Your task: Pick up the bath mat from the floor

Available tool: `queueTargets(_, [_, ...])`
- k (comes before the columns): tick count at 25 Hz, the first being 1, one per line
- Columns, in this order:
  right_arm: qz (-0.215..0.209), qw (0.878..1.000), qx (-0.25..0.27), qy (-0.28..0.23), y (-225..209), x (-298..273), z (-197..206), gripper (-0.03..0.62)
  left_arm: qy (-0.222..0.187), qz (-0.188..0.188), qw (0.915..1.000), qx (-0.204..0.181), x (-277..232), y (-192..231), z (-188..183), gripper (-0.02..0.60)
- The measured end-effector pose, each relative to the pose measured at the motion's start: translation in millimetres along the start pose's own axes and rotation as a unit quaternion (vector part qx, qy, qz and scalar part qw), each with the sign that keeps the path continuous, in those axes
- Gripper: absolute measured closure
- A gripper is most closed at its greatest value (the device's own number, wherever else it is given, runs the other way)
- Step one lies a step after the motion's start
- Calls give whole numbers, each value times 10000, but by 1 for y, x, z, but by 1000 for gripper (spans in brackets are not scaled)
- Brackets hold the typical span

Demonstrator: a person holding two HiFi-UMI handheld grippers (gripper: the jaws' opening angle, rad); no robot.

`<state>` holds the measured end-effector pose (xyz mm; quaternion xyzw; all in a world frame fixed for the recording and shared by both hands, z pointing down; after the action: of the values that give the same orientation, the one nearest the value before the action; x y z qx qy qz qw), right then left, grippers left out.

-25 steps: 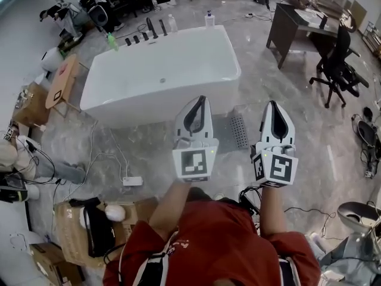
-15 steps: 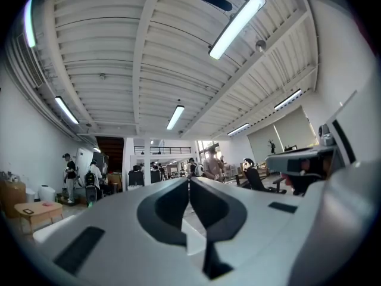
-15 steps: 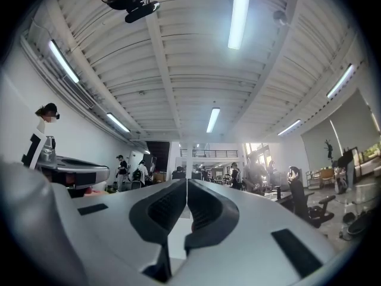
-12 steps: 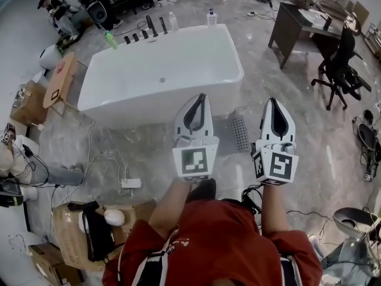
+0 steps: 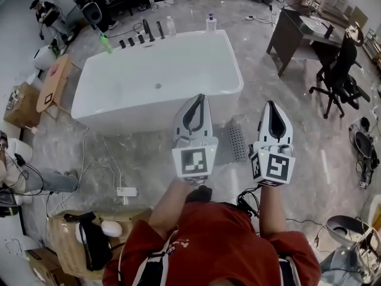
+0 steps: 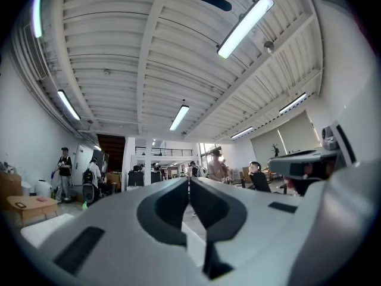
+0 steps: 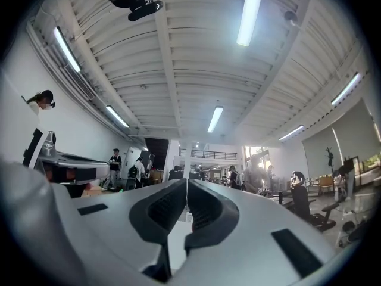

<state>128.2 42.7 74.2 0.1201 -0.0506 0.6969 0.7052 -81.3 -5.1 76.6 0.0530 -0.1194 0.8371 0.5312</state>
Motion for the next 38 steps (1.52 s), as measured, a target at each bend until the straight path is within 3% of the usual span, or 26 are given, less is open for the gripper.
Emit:
queueTargets(6, [-122,9999,-23,34,11,-47,11,582,21,-95,10000,12,-30,25,12,565])
queueTargets(13, [-131,9996,-91,252,42,-102,24,582,130,-529,9985,104,-52,69,31,565])
queueTargets(20, [-204,9995,-126,229,49,-121,29,582,248,-495,9984,-132,-64,93,40,565])
queueTargets(26, [-322,9992,-87,213,34,-133,37,582,362,-640,9973,-76,-76,84,47,565])
queueTargets(33, [-576,9981,-101,199,-17,-147,47,582,451,-726,9962,-145,-105,31,49,565])
queueTargets(38, [-688,9972,-283,-46,-55,-153,49,582,495,-1066,9930,-89,-123,2,49,565])
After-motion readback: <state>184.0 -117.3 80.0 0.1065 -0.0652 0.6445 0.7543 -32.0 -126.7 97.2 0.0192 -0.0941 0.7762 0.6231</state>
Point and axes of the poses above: the fingertips, and each gripper's own axes: x backward along the fingers, y to its left, z out of its underside, the point moved 10 cm from there along x, backward along the fingers, and after that the axes turned 2 degrees about -y, right-handed, at the moved point
